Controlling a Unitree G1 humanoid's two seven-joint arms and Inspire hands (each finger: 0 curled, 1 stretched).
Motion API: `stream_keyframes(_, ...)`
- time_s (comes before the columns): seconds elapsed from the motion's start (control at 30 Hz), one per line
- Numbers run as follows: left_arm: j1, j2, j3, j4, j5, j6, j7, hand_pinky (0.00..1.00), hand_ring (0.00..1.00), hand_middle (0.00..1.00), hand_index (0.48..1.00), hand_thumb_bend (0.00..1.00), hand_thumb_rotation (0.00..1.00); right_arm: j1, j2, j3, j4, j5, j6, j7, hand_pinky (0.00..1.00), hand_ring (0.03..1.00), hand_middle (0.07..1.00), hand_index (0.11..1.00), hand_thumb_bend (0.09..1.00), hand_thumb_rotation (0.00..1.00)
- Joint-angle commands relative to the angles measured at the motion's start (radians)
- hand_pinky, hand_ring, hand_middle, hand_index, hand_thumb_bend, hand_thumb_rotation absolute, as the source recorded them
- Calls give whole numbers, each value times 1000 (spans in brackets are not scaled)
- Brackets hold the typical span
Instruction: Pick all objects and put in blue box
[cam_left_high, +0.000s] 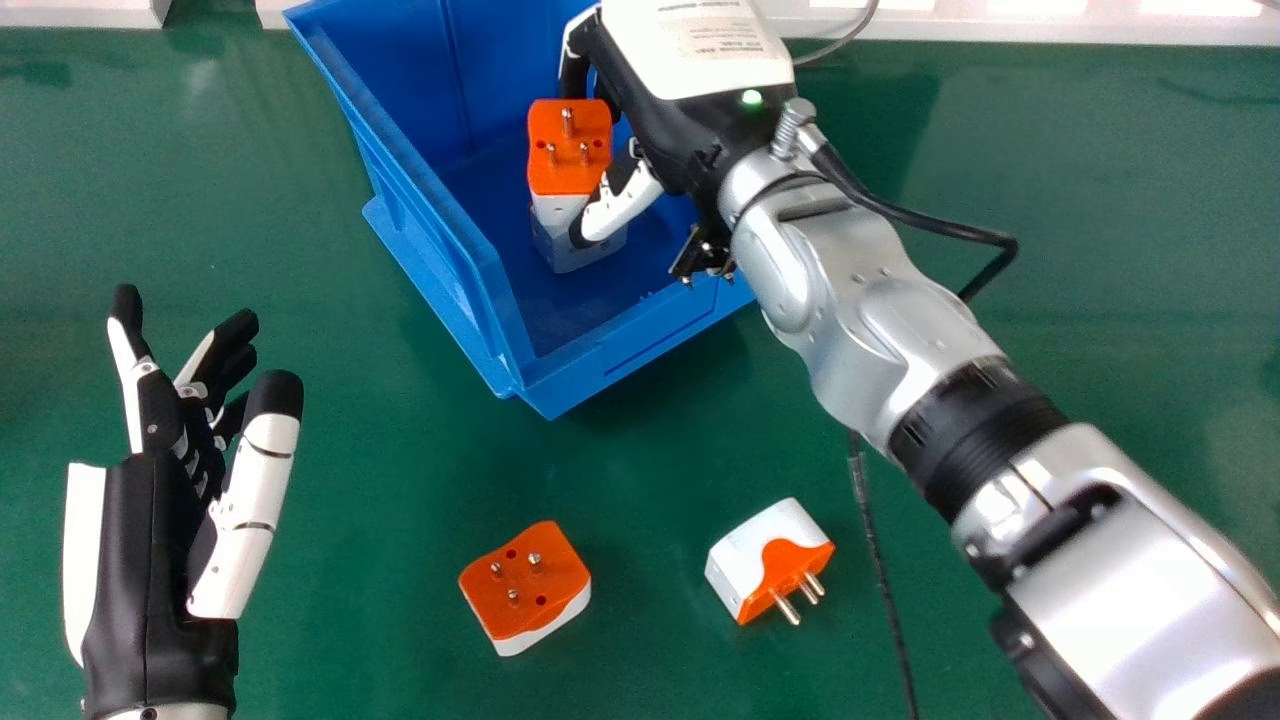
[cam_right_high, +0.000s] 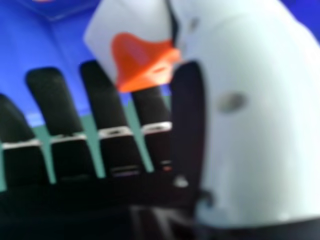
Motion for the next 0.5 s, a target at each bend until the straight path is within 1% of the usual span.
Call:
stream_keyframes(0.0,15,-4,1,-33,-6,2,4,858,899,890,887,587,730,-78,22,0,35,16,17,-19,264,381,463,485,490,137)
stream_keyframes(0.1,25,-8,-2,-43,-3,9,5,869,901,893,896,594,742,-110,32,16,82,16,31,-12,242,358,443,487,491,133)
stream_keyframes(0.17,26,-11,-3,-42,3,5,10,869,900,892,893,589,745,-120,39,13,98,28,37,-16,244,359,439,486,490,136)
stream_keyframes(0.2,26,-11,-4,-40,7,1,12,865,897,890,891,579,748,-122,40,18,104,27,35,-23,246,360,440,487,489,138)
stream_keyframes(0.3,24,-15,-9,-40,13,2,17,856,895,891,889,580,753,-121,44,22,112,35,31,-39,249,366,440,487,490,136)
stream_keyframes(0.4,19,-17,-11,-35,23,-1,22,847,890,890,893,582,758,-119,44,35,113,35,24,-44,222,326,408,487,491,136)
stream_keyframes(0.43,16,-19,-11,-31,27,-2,26,847,889,889,894,586,758,-120,45,43,115,33,29,-36,224,329,413,488,491,136)
stream_keyframes(0.47,15,-20,-12,-29,29,-4,28,845,886,886,892,592,756,-122,46,49,116,33,34,-31,244,359,446,490,490,137)
